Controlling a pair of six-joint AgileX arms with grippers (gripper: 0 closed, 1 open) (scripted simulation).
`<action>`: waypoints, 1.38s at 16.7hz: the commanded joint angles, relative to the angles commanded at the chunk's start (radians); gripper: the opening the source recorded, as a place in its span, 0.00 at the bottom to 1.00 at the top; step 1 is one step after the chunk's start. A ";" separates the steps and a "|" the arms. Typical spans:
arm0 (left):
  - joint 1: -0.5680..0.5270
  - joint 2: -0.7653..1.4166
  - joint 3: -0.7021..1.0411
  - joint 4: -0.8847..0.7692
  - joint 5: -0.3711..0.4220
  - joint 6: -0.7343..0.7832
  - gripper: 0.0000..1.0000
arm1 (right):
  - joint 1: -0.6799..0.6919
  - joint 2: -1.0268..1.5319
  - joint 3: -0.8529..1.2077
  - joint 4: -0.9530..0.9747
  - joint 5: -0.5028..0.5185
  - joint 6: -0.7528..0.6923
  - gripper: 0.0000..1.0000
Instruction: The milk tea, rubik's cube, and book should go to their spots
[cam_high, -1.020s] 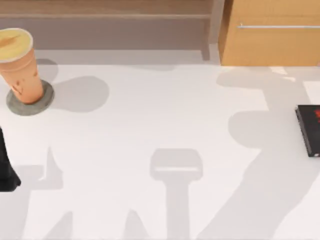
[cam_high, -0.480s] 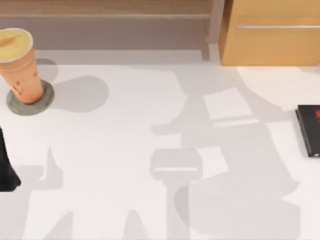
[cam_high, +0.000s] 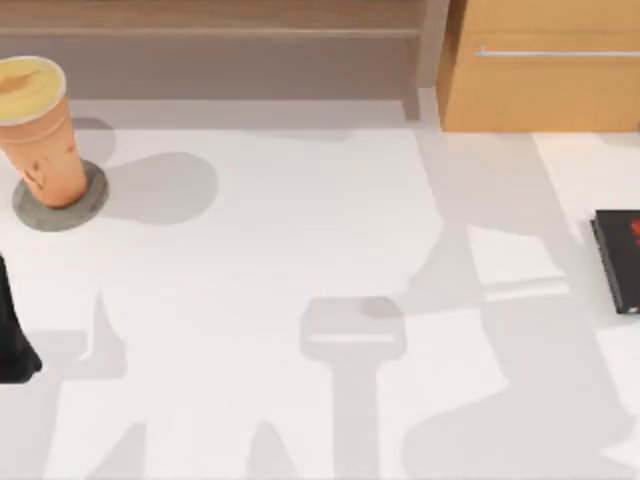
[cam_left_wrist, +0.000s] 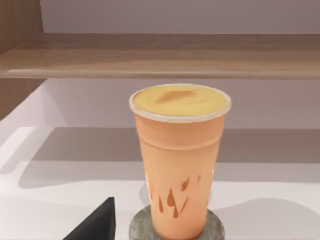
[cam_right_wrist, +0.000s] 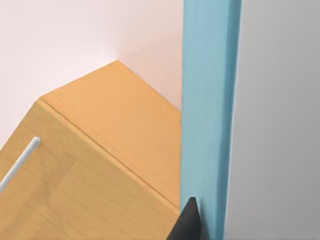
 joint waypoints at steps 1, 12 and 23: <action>0.000 0.000 0.000 0.000 0.000 0.000 1.00 | 0.005 -0.005 -0.035 0.007 0.009 0.043 0.00; 0.000 0.000 0.000 0.000 0.000 0.000 1.00 | 0.171 0.061 -0.527 -0.088 0.182 0.475 0.00; 0.000 0.000 0.000 0.000 0.000 0.000 1.00 | 0.193 0.092 -0.544 -0.090 0.203 0.502 0.00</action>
